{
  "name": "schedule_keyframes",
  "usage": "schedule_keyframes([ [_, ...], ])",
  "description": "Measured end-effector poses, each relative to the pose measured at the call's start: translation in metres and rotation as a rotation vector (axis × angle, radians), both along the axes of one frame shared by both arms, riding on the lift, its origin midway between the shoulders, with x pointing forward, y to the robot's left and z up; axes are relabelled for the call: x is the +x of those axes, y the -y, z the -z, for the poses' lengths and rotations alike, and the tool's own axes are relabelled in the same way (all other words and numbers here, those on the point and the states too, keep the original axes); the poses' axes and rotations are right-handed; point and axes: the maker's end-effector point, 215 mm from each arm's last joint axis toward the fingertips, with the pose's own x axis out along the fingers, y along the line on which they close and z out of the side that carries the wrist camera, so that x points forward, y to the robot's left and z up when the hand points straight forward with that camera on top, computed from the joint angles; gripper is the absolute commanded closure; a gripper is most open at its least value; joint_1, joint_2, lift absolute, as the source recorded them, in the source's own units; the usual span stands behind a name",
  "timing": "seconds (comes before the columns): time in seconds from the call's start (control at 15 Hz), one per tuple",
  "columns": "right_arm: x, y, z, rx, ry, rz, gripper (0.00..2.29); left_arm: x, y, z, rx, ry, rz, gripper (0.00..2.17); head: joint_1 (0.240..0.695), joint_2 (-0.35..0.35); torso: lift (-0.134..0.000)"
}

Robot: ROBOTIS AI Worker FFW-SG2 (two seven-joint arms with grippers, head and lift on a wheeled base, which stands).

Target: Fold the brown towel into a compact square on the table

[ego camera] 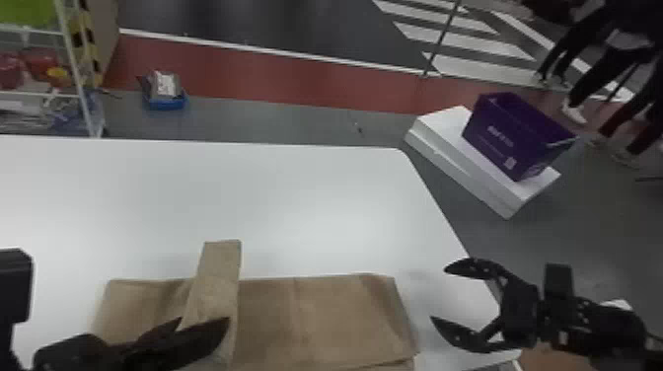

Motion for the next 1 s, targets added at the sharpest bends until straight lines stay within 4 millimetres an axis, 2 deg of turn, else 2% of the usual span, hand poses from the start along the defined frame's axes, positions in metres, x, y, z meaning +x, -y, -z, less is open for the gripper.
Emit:
schedule_keyframes([
  [0.13, 0.000, -0.001, 0.000, 0.000, 0.000, -0.002, 0.07, -0.002, 0.011, 0.006, -0.001, -0.011, 0.009, 1.91, 0.695, -0.350, -0.134],
  [0.27, 0.001, -0.004, 0.001, 0.002, 0.000, -0.009, 0.07, 0.004, 0.025, 0.011, 0.013, 0.018, 0.001, 1.88, 0.695, -0.350, -0.134],
  [0.33, 0.001, -0.007, 0.001, 0.004, 0.000, -0.013, 0.07, 0.010, 0.034, 0.012, 0.020, 0.046, -0.003, 1.46, 0.695, -0.350, -0.134],
  [0.4, 0.001, -0.008, 0.002, 0.006, 0.000, -0.014, 0.07, 0.016, 0.043, 0.013, 0.023, 0.074, -0.006, 0.54, 0.695, -0.350, -0.134],
  [0.47, 0.001, -0.008, 0.002, 0.006, -0.001, -0.014, 0.07, 0.018, 0.053, 0.012, 0.019, 0.098, 0.000, 0.00, 0.695, -0.350, -0.134],
  [0.6, 0.000, -0.006, 0.002, 0.004, -0.001, -0.010, 0.07, 0.014, 0.071, 0.009, 0.008, 0.122, 0.034, 0.00, 0.695, -0.350, -0.134],
  [0.73, 0.000, -0.004, 0.001, 0.002, 0.000, -0.007, 0.07, 0.005, 0.081, 0.003, -0.009, 0.133, 0.082, 0.03, 0.695, -0.350, -0.134],
  [0.87, 0.000, -0.003, 0.001, 0.001, 0.001, -0.007, 0.07, -0.008, 0.083, 0.000, -0.015, 0.119, 0.134, 0.03, 0.695, -0.350, -0.134],
  [1.0, 0.001, -0.005, 0.000, 0.003, 0.003, -0.010, 0.07, -0.011, 0.079, 0.003, -0.004, 0.103, 0.135, 0.03, 0.695, -0.350, -0.134],
])
